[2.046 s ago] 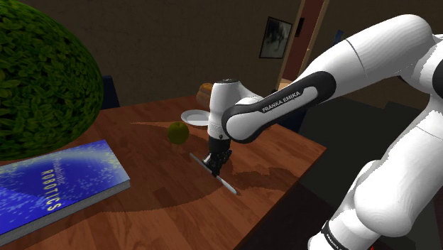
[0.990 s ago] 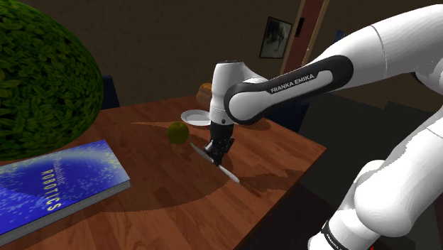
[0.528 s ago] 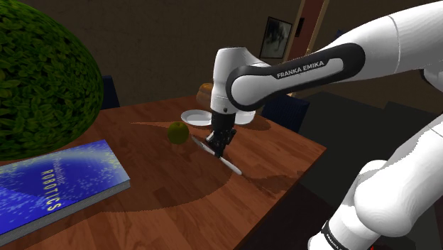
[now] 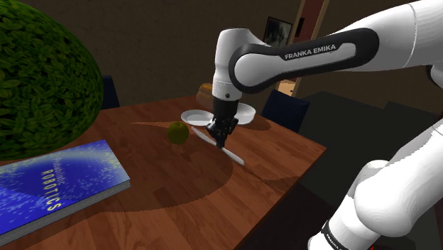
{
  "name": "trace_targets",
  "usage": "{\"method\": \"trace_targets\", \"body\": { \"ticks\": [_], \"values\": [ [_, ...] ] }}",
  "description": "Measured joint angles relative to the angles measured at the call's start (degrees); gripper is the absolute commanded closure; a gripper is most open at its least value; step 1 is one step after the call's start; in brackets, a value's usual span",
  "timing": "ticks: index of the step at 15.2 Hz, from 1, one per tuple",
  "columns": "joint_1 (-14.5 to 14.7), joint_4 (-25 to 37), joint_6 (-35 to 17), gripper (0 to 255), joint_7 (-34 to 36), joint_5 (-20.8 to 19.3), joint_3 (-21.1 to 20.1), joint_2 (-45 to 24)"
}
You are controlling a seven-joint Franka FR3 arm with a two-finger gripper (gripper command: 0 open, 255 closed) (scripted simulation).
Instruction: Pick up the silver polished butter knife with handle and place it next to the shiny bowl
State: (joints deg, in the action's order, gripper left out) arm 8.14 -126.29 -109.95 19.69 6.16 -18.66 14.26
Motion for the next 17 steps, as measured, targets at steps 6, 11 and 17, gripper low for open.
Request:
{"method": "trace_targets", "body": {
  "ticks": [6,11,17],
  "values": [
    [-0.1,3.5,4.4,255,-0.1,0.0,0.4,0.9],
    [-2.5,2.8,4.7,255,-5.8,-1.1,4.2,1.6],
    [-5.9,3.1,5.1,255,-13.7,-3.0,9.4,1.4]
  ]
}}
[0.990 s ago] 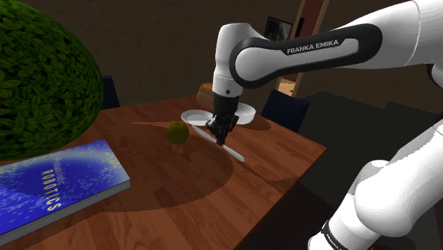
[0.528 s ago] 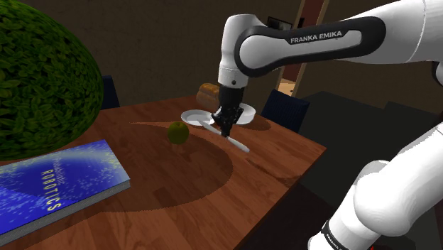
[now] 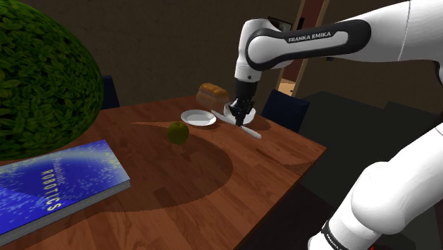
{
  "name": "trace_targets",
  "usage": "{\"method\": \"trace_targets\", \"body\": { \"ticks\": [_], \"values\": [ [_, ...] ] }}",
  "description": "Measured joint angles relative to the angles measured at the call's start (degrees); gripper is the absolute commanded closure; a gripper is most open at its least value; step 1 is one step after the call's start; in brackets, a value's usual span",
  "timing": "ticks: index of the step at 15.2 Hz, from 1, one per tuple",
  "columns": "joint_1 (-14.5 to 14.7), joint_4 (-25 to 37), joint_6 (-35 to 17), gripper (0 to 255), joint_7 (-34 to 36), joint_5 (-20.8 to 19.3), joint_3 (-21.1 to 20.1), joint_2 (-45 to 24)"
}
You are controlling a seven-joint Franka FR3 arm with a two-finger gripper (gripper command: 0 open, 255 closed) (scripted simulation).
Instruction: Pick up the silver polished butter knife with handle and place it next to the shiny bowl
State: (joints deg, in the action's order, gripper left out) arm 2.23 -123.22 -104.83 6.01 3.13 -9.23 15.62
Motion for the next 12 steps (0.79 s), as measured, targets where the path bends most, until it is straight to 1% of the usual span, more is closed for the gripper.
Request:
{"method": "trace_targets", "body": {
  "ticks": [5,6,9,12],
  "values": [
    [-2.9,2.1,-0.1,255,-6.2,-1.7,4.0,-2.3],
    [-3.4,3.5,0.0,255,-7.3,-2.0,4.7,-3.7],
    [-5.3,5.0,-0.2,255,-11.4,-2.8,7.3,-5.4],
    [-7.2,7.8,0.0,255,-15.6,-3.5,9.8,-7.9]
  ]
}}
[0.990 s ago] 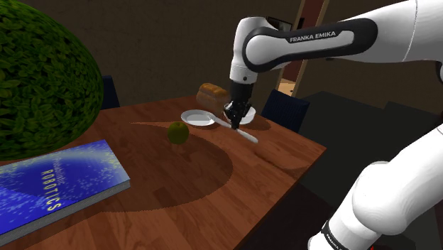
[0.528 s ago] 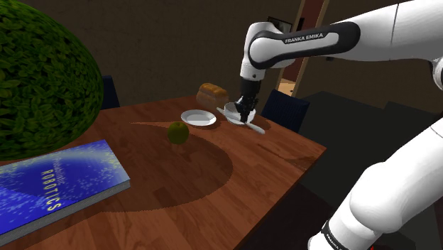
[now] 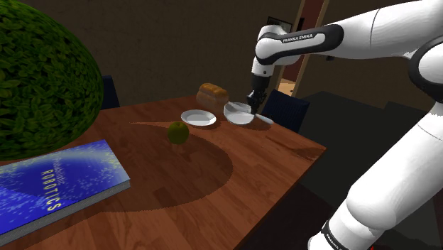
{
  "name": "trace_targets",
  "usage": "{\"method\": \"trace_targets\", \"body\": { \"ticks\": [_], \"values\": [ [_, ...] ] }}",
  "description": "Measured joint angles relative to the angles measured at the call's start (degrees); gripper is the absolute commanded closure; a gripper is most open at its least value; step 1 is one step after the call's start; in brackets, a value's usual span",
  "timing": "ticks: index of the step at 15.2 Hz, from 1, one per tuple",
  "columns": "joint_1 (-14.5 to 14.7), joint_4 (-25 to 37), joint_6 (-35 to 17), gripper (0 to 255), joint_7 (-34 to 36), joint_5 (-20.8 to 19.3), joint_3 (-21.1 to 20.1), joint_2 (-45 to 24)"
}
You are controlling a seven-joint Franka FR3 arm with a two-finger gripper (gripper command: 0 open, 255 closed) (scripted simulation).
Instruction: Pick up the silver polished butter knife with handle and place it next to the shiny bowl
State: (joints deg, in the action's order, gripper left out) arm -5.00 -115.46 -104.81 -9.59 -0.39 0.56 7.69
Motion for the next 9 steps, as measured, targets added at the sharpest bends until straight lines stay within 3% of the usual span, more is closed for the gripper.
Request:
{"method": "trace_targets", "body": {
  "ticks": [6,9],
  "values": [
    [-3.4,8.8,1.2,255,-7.2,-0.3,3.9,-7.5],
    [-4.0,8.2,-0.2,255,-8.5,-0.4,4.6,-8.3]
  ]
}}
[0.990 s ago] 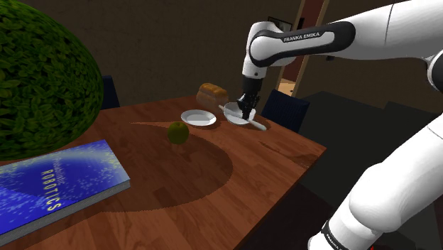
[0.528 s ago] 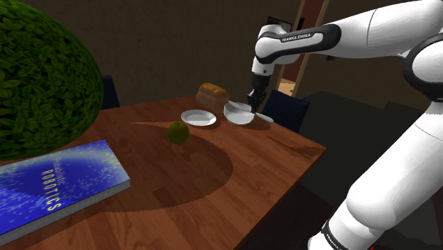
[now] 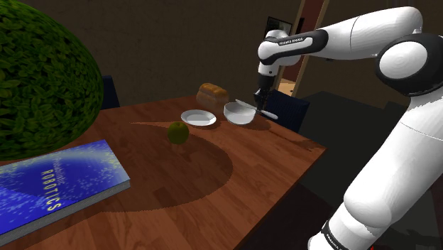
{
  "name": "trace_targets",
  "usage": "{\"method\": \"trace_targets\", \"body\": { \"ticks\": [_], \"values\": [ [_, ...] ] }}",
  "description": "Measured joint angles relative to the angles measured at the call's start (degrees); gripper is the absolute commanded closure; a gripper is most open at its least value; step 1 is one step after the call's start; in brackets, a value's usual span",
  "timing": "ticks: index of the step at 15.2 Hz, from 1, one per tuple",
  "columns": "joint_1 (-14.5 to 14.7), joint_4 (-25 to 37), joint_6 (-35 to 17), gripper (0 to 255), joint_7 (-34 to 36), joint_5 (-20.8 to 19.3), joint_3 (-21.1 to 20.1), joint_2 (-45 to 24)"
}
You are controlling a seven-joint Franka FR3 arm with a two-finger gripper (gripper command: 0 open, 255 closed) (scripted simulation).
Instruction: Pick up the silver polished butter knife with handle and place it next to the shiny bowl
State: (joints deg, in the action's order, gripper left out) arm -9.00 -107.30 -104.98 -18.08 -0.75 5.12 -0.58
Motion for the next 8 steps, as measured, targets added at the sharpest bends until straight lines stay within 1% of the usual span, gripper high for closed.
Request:
{"method": "trace_targets", "body": {
  "ticks": [8],
  "values": [
    [0.0,-4.4,-5.7,255,-0.1,0.1,0.0,-1.3]
  ]
}}
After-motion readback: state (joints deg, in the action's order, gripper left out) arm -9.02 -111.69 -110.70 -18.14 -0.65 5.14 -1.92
